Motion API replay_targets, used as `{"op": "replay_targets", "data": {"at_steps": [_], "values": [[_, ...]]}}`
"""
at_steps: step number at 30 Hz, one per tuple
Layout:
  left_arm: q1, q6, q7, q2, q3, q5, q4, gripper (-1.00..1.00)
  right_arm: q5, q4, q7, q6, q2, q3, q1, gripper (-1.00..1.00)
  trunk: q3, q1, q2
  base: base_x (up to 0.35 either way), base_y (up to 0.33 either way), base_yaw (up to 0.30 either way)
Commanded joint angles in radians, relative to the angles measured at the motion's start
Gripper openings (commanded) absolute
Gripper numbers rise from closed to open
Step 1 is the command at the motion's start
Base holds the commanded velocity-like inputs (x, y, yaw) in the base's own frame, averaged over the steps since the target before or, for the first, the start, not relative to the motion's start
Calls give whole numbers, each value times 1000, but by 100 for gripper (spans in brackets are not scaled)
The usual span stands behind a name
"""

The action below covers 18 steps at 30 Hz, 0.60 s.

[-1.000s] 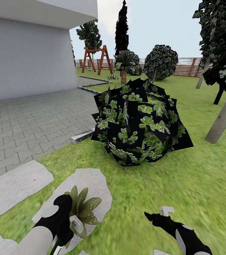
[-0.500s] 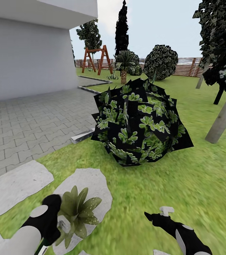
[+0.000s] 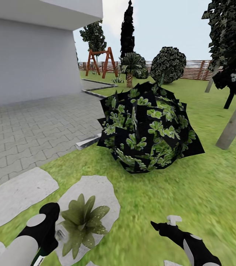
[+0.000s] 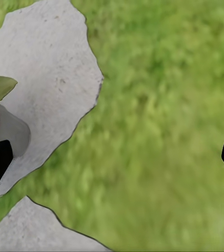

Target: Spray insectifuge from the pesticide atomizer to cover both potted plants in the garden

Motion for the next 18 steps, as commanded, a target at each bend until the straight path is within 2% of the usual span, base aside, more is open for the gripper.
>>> {"op": "replay_targets", "data": {"at_steps": [1, 3, 9, 13, 18], "values": [[0, 9, -9, -1, 2, -8, -1, -100, 5, -2, 9, 7, 1, -8, -1, 100, -1, 0, 0, 0, 281, 0], [0, 9, -8, -3, 1, -7, -1, -100, 6, -2, 9, 7, 1, -8, -1, 100, -2, 0, 0, 0, 200, 33], [0, 8, -3, -6, 0, -5, 0, -100, 5, -1, 7, 9, 1, -7, -1, 100, -9, 0, 0, 0, 20, 150], [0, 9, -3, -43, 0, -2, 0, -100, 6, -1, 4, 7, 1, -5, -1, 100, -12, 0, 0, 0, 1, 101], [1, 12, -5, -49, 2, 3, 3, -100, 6, 18, 1, -2, 1, -5, -1, 100, -13, 0, 0, 0, 79, 9]]}}
